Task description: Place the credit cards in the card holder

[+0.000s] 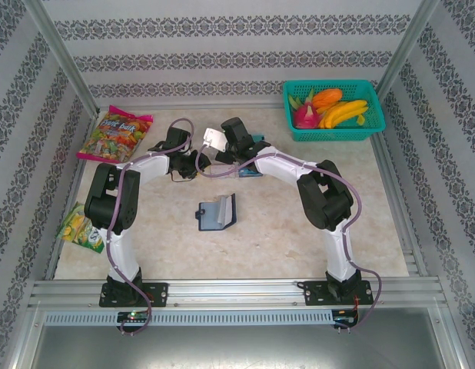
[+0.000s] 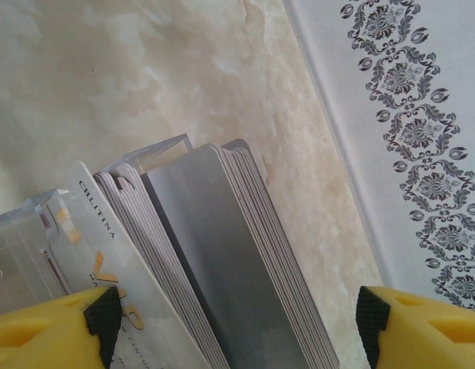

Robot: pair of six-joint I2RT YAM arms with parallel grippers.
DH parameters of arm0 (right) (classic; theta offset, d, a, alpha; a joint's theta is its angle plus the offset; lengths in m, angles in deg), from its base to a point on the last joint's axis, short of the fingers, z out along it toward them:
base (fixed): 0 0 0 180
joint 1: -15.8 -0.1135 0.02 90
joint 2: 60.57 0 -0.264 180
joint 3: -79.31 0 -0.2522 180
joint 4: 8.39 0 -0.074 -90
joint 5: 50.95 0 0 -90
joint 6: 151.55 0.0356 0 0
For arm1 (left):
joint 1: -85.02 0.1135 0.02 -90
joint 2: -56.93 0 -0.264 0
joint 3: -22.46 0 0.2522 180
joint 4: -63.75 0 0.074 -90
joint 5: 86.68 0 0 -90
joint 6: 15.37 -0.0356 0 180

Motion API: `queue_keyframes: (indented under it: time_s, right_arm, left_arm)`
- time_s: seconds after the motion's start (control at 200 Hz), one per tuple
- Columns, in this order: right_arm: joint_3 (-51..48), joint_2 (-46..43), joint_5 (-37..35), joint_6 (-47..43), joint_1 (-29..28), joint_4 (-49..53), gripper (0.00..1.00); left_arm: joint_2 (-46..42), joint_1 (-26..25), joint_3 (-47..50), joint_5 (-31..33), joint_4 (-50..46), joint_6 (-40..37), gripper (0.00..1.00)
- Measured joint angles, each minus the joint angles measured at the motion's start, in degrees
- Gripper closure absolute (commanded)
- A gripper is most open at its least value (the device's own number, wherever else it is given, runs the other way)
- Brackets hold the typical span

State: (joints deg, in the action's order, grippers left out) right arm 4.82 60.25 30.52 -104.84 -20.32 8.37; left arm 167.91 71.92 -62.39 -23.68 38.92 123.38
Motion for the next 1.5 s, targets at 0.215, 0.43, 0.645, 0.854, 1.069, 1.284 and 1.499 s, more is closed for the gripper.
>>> queue_keyframes:
  time_s: [0.215, 0.43, 0.645, 0.854, 1.069, 1.284, 1.499]
  right_arm:
    - [-0.37, 0.00, 0.02, 0.04, 0.00, -0.17, 0.26]
    - [-0.42, -0.02, 0.02, 0.04, -0.04, -0.20, 0.32]
    - [-1.53, -0.33, -0.02, 0.20, -0.04, -0.74, 0.40]
    - [-2.58, -1.53, 0.00, 0.72, -0.04, -1.33, 0.55]
    - [-2.67, -1.86, -0.02, 1.09, -0.04, -1.95, 0.63]
    - [-2.67, -1.97, 0.48, 1.07, -0.04, -2.03, 0.71]
    - [-2.67, -2.21, 1.70, 1.20, -0.04, -1.97, 0.79]
  left_arm:
    - [0.00, 0.00, 0.00, -0.50, 0.09, 0.22, 0.65]
    - [0.00, 0.00, 0.00, -0.87, 0.39, 0.46, 0.65]
    - [0.00, 0.02, 0.00, -1.03, 0.44, 0.85, 0.65]
    - [0.00, 0.00, 0.04, -1.05, 0.48, 1.05, 0.65]
    - [0.00, 0.00, 0.07, -1.27, 0.68, 1.09, 0.65]
    - [0.00, 0.00, 0.09, -1.29, 1.03, 1.09, 0.65]
    - [0.00, 0.00, 0.11, -1.29, 1.09, 1.09, 0.65]
